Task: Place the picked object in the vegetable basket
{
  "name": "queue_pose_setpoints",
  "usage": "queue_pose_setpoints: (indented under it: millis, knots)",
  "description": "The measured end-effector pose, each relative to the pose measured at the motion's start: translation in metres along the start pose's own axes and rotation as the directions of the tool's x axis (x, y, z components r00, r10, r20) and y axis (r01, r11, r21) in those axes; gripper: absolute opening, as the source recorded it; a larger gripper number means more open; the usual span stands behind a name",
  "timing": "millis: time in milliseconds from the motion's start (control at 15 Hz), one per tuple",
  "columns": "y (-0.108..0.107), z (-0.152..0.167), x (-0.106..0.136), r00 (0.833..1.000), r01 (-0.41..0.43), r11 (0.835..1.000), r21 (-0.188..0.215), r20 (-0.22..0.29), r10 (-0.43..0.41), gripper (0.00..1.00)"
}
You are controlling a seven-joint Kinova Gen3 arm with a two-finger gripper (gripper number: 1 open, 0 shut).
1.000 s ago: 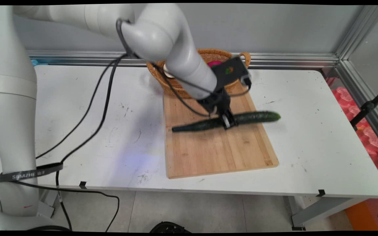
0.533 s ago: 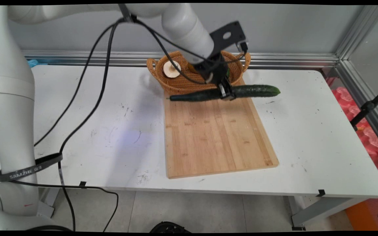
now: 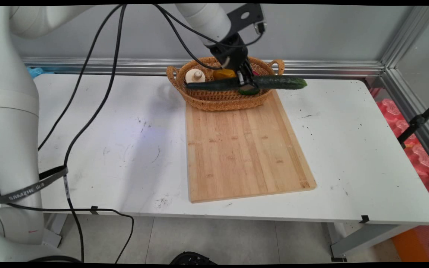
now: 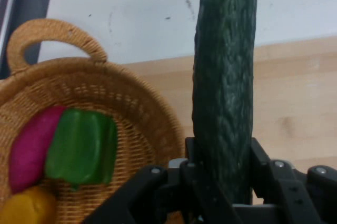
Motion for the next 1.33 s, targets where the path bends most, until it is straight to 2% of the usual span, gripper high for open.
queue_pose_setpoints:
  millis: [267,600,1333]
  knots:
    - [-0.031,0.005,-0.020,1.000,-0.021,1.000,0.000,-0.004,0.021,0.00]
    - [-0.058,0.019,-0.041,1.000,-0.010,1.000,0.006,-0.023,0.010,0.00]
    - [-0.078,0.055,-0.072,0.995,0.068,0.998,-0.011,-0.075,-0.069,0.00]
